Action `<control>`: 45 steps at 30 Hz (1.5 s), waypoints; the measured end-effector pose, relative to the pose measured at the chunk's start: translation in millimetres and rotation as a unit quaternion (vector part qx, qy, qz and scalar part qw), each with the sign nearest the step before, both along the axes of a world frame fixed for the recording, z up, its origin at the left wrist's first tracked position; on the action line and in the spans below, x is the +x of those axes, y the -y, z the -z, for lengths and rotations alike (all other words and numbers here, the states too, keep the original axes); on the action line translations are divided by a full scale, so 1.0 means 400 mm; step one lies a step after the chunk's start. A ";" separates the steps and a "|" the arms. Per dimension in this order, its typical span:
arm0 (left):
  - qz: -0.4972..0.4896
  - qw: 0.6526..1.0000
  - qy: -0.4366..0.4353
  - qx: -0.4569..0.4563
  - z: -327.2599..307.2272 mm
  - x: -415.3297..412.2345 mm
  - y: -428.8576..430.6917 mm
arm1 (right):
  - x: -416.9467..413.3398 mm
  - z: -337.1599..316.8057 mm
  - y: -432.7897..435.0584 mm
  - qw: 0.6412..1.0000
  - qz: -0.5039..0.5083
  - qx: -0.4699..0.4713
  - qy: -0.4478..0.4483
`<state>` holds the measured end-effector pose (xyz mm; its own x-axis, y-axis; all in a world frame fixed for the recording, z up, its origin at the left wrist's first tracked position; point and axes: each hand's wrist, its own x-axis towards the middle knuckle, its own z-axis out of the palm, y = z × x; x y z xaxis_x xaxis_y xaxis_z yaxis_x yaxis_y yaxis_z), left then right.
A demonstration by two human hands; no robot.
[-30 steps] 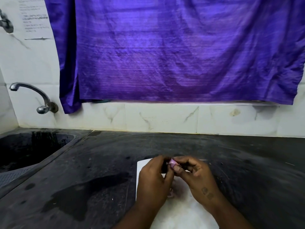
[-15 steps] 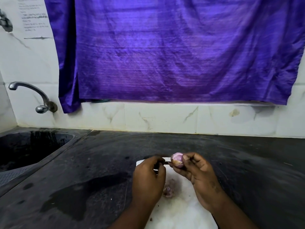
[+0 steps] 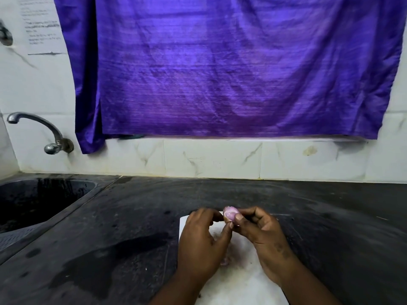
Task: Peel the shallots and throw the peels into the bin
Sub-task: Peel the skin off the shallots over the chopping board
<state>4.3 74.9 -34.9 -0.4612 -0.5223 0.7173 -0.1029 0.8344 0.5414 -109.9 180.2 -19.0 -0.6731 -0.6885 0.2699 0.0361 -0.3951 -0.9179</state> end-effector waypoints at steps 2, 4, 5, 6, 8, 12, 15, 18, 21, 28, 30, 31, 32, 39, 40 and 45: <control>0.003 1.000 -0.004 0.012 -0.005 0.003 -0.002 | 0.004 -0.005 -0.004 1.000 -0.022 0.001 0.009; 0.005 1.000 -0.005 0.017 -0.010 0.004 -0.006 | 0.007 -0.008 -0.007 1.000 -0.024 0.009 0.004; 0.006 1.000 -0.004 0.017 -0.011 0.006 -0.007 | 0.009 -0.008 -0.007 1.000 -0.020 0.011 0.001; 0.007 1.000 -0.004 0.018 -0.012 0.007 -0.009 | 0.011 -0.008 -0.006 1.000 -0.014 0.013 -0.002; 0.011 1.000 -0.007 0.021 -0.015 0.008 -0.013 | 0.012 -0.007 -0.006 1.000 0.000 0.017 -0.014; 0.009 1.000 -0.003 0.014 -0.015 0.008 -0.014 | 0.013 -0.006 -0.007 0.999 -0.001 0.021 -0.035; 0.017 1.000 -0.013 0.020 -0.017 0.008 -0.012 | 0.014 -0.011 -0.007 1.000 -0.004 0.008 -0.018; 0.050 0.997 -0.034 0.044 -0.017 0.007 -0.014 | 0.013 -0.014 -0.009 1.000 -0.013 -0.013 0.016; 0.086 0.994 -0.042 0.060 -0.011 0.001 -0.005 | 0.012 -0.015 -0.012 0.998 -0.035 -0.022 0.037; 0.091 0.996 -0.012 0.003 -0.004 -0.005 -0.004 | 0.016 -0.008 -0.014 0.998 -0.045 -0.021 0.038; 0.083 0.996 0.008 -0.005 -0.003 -0.005 -0.007 | 0.017 -0.005 -0.013 0.999 -0.039 -0.018 0.029; 0.080 0.997 0.016 -0.008 -0.004 -0.004 -0.010 | 0.017 -0.005 -0.013 0.999 -0.037 -0.017 0.024; 0.078 0.997 0.022 -0.010 -0.007 -0.001 -0.014 | 0.018 -0.006 -0.013 0.999 -0.034 -0.014 0.018; 0.067 0.995 0.049 -0.051 -0.014 0.008 -0.022 | 0.017 -0.006 -0.016 1.000 -0.025 -0.008 0.001; 0.062 0.992 0.071 -0.083 -0.016 0.011 -0.018 | 0.016 -0.007 -0.016 1.000 -0.024 -0.008 0.002; 0.059 0.983 0.088 -0.149 -0.025 0.012 -0.015 | 0.014 -0.012 -0.017 0.998 -0.030 -0.028 0.038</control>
